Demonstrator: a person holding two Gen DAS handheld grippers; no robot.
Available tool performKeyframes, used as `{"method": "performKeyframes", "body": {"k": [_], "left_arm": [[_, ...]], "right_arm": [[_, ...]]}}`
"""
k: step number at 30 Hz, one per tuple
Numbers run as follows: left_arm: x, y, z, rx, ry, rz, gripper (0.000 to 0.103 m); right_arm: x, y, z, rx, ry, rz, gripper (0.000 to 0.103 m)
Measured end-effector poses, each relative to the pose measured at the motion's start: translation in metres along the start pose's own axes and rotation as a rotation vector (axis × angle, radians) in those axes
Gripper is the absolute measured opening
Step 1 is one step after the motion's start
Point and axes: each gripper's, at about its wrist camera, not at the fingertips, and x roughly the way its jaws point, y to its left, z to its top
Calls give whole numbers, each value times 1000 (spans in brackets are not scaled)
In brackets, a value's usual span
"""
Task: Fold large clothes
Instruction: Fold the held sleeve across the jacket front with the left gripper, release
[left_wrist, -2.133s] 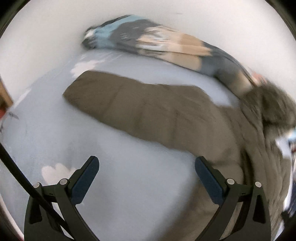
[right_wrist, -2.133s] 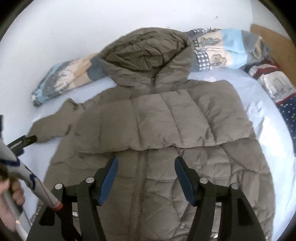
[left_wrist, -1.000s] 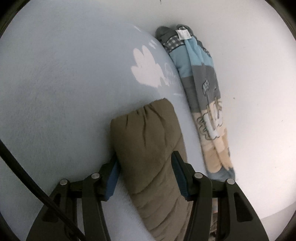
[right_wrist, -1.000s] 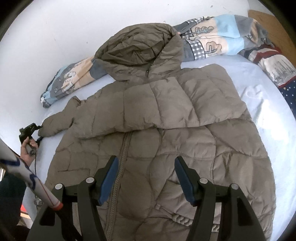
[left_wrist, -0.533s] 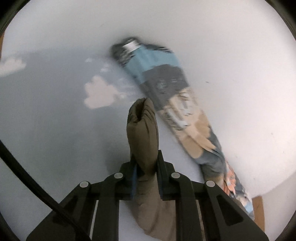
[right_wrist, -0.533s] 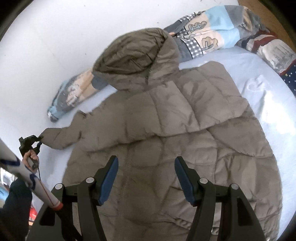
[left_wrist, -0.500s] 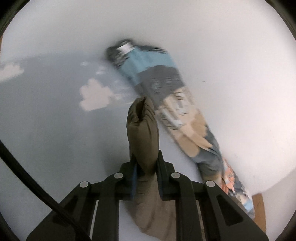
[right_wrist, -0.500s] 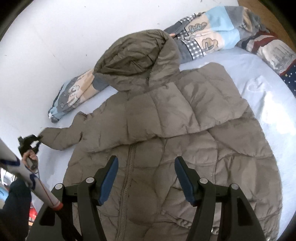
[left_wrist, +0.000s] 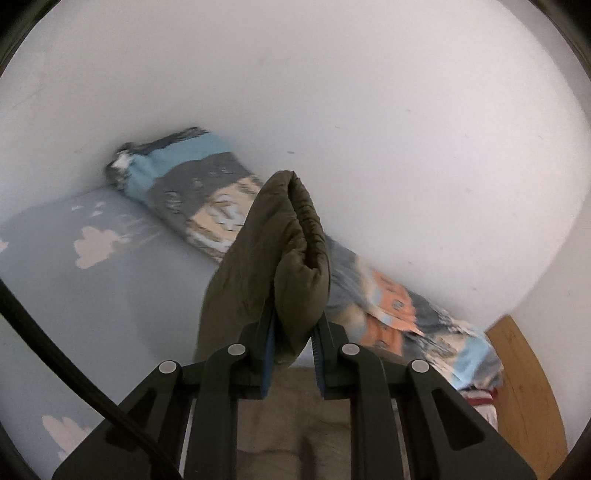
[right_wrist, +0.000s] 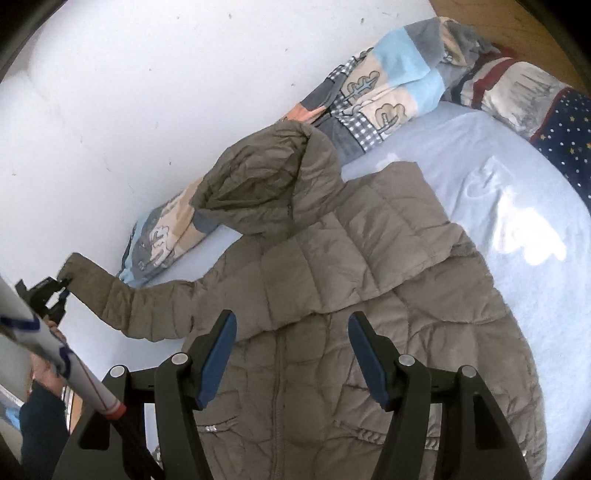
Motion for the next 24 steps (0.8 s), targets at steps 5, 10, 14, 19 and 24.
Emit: {"method": "performKeyframes", "body": {"k": [5, 10, 14, 19, 24], "left_arm": [[-8, -67, -22, 61, 41, -54, 17], [-9, -123, -52, 133, 88, -103, 17], [-9, -156, -81, 171, 136, -137, 17], [-8, -193, -111, 225, 176, -155, 17], [6, -213, -134, 264, 213, -162, 17]], "right_arm": [[-9, -7, 8, 44, -17, 18, 68], [-22, -2, 14, 38, -55, 24, 68], [-30, -3, 14, 51, -67, 37, 68], [-39, -4, 20, 61, -98, 46, 68], [-44, -10, 23, 81, -100, 47, 68]]}}
